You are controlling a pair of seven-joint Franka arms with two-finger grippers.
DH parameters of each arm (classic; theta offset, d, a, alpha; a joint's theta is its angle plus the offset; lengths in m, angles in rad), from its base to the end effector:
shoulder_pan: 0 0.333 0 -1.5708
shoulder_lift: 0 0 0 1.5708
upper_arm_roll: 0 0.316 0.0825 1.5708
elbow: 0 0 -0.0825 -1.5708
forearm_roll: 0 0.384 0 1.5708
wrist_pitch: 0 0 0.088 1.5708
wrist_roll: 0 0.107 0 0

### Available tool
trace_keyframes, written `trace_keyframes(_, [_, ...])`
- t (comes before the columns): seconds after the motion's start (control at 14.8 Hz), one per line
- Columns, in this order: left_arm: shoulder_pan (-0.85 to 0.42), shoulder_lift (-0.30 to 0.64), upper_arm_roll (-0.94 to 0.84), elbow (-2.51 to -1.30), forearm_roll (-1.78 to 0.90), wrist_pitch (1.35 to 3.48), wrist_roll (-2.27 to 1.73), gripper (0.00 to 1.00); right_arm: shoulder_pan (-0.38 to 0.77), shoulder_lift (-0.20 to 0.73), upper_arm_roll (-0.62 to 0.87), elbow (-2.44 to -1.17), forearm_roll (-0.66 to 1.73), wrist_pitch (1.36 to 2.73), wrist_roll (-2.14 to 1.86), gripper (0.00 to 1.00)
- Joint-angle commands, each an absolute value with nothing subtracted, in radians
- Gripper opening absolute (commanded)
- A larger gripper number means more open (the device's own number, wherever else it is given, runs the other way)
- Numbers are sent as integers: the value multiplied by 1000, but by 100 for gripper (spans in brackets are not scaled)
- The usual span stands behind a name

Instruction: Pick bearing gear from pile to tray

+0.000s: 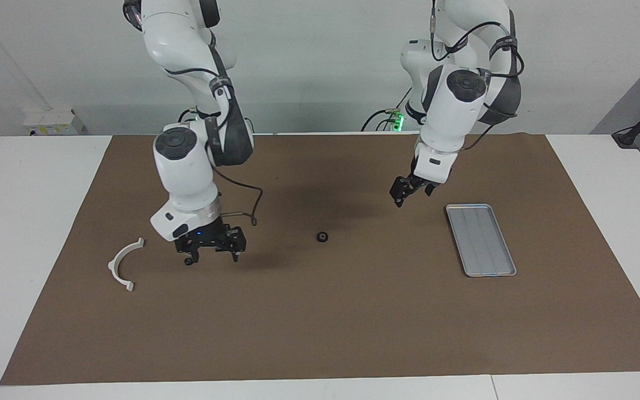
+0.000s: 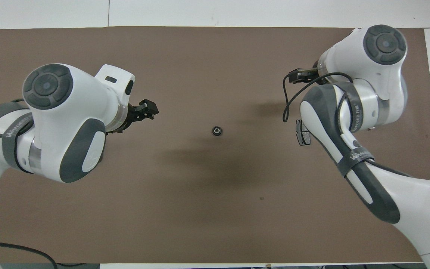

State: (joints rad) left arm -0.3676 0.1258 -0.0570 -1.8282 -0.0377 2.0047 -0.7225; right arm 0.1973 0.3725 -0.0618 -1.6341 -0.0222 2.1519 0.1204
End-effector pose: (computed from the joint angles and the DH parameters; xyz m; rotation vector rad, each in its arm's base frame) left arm 0.5479 -0.2489 0.4669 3.0410 0.4806 0.0309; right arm 0.6706 0.0953 0.4173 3.1099 0.0495 0.2337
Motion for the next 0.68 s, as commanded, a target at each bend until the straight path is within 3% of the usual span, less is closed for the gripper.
trace_keyframes(0.0, [-448,306,-40,-1621,-41,1948,-806,100,137,342,-46,-1643,-14,2071,-23,100])
trace_keyframes(0.27, [-554,598,-32,-1303,-34,1904,-1015,100,80,316,-45,-1712,-14,2078,-118,100])
trace_keyframes(0.47, [-621,717,-23,-1229,-31,1928,-1061,100,77,319,-44,-1732,-12,2089,-123,100])
trace_keyframes(0.61, [-644,721,3,-1239,-32,1931,-1066,100,78,324,-44,-1750,-8,2121,-129,100])
